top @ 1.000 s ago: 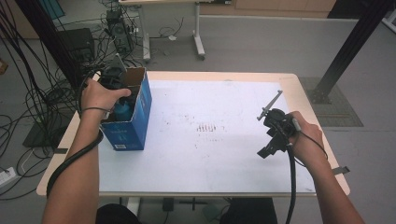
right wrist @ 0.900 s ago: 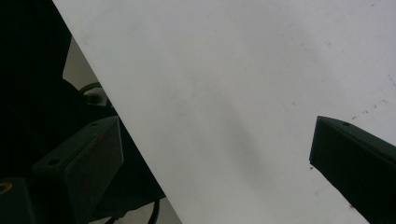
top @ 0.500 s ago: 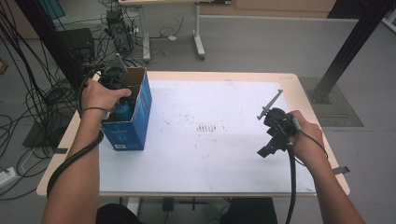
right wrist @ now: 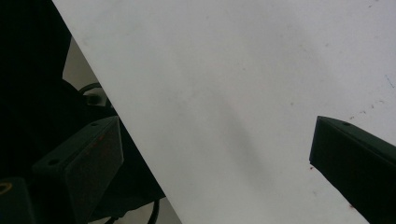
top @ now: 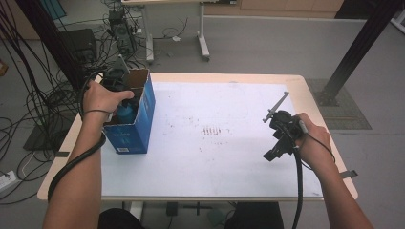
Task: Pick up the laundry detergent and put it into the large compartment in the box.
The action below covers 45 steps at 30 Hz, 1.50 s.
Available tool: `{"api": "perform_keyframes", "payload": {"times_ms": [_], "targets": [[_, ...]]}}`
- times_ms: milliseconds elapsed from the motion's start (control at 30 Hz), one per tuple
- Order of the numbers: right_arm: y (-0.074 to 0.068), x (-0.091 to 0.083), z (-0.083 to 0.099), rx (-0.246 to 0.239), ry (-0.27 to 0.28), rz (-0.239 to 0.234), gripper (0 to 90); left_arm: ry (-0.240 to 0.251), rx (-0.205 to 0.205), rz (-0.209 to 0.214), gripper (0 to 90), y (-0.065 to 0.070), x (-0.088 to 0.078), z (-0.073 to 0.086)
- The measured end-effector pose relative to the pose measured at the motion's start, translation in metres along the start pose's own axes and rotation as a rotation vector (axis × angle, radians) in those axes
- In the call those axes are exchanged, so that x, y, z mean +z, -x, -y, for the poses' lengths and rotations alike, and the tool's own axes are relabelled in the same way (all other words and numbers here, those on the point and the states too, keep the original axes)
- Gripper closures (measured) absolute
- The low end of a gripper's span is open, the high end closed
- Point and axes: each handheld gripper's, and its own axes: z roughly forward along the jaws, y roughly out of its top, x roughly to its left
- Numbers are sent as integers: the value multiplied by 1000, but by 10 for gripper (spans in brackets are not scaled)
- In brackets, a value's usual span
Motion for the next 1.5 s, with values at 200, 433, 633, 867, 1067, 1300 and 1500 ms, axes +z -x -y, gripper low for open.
{"api": "perform_keyframes", "payload": {"times_ms": [200, 433, 633, 867, 1067, 1300, 1500], "targets": [[0, 0, 0, 2, 0, -2, 24, -2, 0, 0, 378, 0, 0, 0], [1, 0, 1, 4, 0, 2, 23, -6, -2, -1, 377, 0, 0, 0], [1, 0, 2, 7, 3, -3, 23, -9, 0, -1, 375, 0, 0, -1], [2, 0, 1, 6, 4, -5, 23, -6, -10, 0, 356, -1, -1, -1], [2, 0, 1, 4, 7, -3, 23, -6, -12, -3, 332, -1, -3, 0], [1, 0, 1, 4, 7, -1, 23, 2, -14, -12, 322, 3, -11, 1], [-1, 1, -1, -2, 6, -6, 23, 23, -8, -28, 316, 6, -23, 0]]}}
